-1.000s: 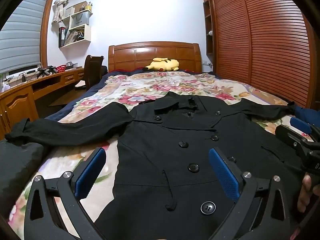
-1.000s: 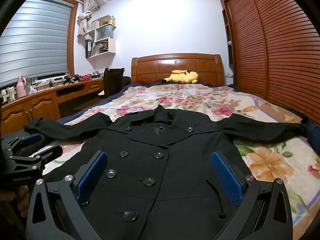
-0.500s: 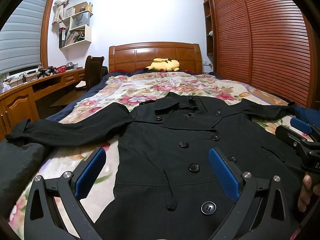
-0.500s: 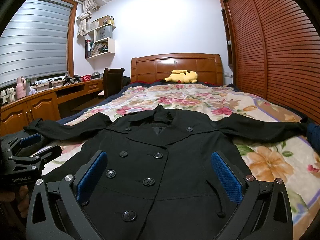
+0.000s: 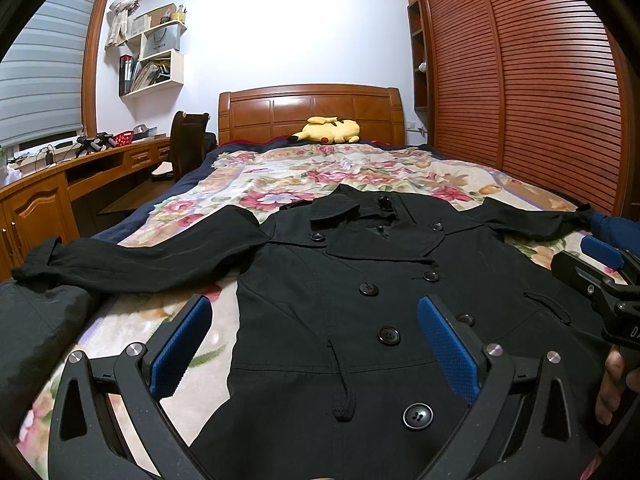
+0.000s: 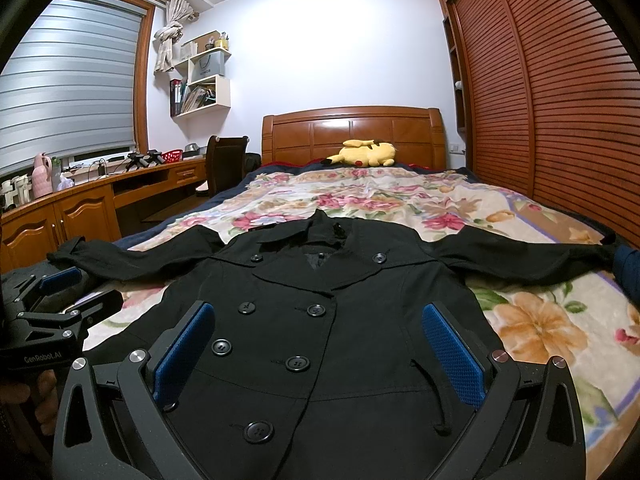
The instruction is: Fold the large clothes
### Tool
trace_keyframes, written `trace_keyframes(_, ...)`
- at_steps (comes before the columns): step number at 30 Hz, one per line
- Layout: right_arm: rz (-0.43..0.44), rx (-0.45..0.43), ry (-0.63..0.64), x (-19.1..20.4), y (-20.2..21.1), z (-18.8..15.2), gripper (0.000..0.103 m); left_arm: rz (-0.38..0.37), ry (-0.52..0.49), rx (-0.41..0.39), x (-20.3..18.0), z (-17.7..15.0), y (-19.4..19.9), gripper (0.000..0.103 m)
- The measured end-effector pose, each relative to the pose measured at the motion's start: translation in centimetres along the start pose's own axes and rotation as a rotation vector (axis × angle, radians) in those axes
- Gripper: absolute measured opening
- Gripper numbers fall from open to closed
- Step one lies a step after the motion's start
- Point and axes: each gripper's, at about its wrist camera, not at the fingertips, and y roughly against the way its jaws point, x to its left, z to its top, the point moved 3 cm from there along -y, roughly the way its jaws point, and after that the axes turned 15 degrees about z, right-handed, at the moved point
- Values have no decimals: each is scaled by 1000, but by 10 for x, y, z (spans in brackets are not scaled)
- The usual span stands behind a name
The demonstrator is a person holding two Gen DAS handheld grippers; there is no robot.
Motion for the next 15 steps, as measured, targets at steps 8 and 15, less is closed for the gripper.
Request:
trace_keyframes(8, 0, 0, 0, 0, 0, 0, 103, 0, 0, -1, 0, 0, 0, 103)
trace_keyframes(15, 0, 0, -1, 0, 2, 0, 103, 0, -1, -1, 0, 0, 0, 103)
